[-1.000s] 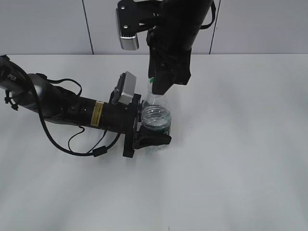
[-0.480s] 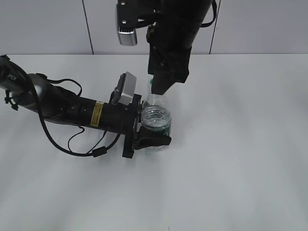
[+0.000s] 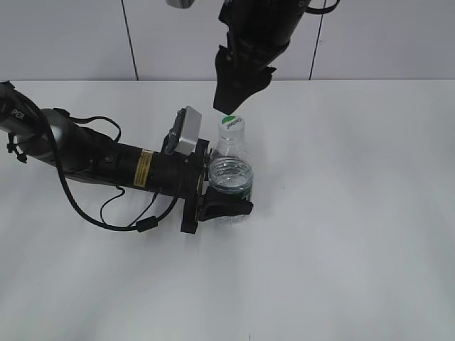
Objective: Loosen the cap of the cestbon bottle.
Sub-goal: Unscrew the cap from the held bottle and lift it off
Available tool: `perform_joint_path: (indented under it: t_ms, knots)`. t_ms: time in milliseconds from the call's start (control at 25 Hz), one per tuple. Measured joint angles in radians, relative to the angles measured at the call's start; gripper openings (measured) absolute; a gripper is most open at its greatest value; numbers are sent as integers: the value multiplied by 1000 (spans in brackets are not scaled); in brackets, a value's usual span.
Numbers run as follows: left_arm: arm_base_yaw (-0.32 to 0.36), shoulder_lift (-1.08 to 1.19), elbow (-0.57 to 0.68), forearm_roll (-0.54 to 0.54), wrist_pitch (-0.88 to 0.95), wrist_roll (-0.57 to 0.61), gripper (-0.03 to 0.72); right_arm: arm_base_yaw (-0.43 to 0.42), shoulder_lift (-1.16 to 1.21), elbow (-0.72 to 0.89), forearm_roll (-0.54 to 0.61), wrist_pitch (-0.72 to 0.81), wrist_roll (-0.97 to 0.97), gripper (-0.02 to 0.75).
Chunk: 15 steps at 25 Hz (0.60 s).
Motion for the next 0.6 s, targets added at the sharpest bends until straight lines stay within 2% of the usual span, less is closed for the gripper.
perform_joint_path:
  t_ms: [400,600]
  knots:
    - [0,0,0,0,0,0,409,0,-1,-5,0,0,764,420]
    - [0,0,0,0,1,0,409,0,-1,-5,-54,0,1037,420]
